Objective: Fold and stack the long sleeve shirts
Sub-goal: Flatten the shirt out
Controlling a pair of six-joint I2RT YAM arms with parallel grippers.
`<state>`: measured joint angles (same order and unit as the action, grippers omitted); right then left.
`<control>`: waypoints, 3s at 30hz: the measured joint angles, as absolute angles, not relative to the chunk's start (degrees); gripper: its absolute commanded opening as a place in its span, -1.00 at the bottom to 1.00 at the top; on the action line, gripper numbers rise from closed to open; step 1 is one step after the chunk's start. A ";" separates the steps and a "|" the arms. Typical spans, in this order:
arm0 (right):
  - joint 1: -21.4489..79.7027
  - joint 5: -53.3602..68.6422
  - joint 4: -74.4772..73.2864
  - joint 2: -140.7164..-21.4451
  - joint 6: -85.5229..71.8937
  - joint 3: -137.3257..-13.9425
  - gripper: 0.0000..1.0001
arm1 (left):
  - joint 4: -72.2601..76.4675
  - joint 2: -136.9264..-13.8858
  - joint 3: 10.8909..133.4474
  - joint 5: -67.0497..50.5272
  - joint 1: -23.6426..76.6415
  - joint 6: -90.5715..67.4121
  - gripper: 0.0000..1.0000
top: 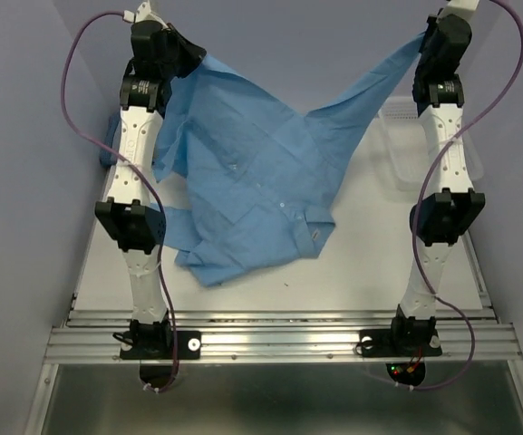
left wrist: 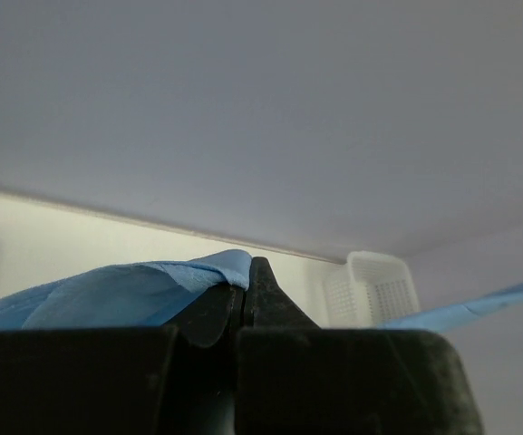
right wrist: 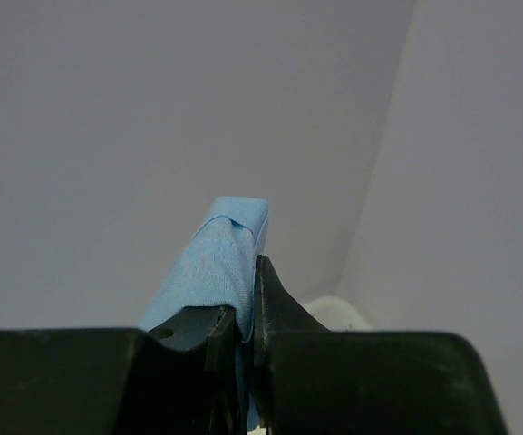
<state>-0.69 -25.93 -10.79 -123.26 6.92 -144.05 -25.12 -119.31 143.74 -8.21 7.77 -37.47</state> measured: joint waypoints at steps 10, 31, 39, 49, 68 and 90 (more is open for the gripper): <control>-5.34 -22.90 7.20 -108.42 2.55 -143.33 -0.99 | -9.04 -104.01 136.75 -22.96 6.22 -41.80 -1.00; -6.81 -7.05 -20.97 -60.51 -23.86 -55.33 -0.93 | -7.18 -68.25 37.67 -20.18 12.16 -37.52 -0.70; -6.79 -11.14 -29.04 -46.44 -27.97 -50.92 -0.93 | -8.60 -58.28 32.05 -16.97 12.16 -39.16 -0.70; -6.76 -19.97 -41.58 -40.93 -32.42 -47.94 -0.99 | -21.17 -47.00 27.44 -15.66 12.82 -43.16 -0.59; -6.76 -35.33 -50.70 -30.46 -36.49 -58.00 1.00 | -42.15 -45.50 45.93 -7.77 16.16 -46.74 0.97; 16.62 1.34 -23.33 -90.65 -19.99 -67.70 1.00 | -22.72 -79.96 52.64 -3.27 16.14 -44.69 0.97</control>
